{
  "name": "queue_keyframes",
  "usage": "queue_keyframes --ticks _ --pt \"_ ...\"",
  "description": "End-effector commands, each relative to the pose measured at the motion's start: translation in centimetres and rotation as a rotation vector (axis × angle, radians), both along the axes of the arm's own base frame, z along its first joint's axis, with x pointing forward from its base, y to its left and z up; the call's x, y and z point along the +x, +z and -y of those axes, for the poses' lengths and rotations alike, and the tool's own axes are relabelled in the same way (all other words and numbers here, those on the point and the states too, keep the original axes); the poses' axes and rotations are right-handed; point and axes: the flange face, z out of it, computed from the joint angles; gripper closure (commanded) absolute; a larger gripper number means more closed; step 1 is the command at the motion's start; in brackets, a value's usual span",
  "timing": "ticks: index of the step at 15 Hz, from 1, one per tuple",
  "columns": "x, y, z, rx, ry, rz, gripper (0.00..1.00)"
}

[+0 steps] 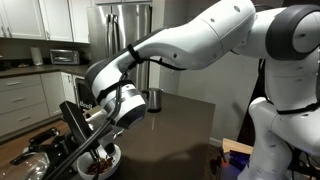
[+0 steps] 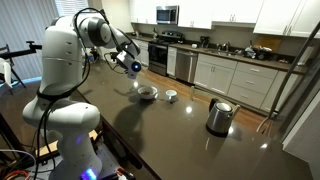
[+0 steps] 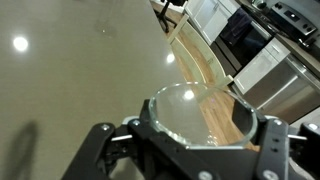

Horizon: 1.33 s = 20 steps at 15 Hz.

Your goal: Pick up the small glass cup and pour its contents in the white bowl. Put the small glass cup back on the table.

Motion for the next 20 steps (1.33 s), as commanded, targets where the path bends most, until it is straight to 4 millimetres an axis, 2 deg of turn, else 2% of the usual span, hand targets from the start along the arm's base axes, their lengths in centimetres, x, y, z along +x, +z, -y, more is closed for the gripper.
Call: queue_keyframes --ticks 1,8,16,20 --pt "-0.6 -0.7 0.1 0.097 0.017 -0.037 0.43" --pt "-2.2 -4.3 -0.7 0.128 0.029 -0.129 0.43" --pt "-5.6 -6.5 -1.0 0.196 -0.153 -0.130 0.43" --pt "-7.7 -8.2 -1.2 0.221 -0.215 -0.130 0.43"
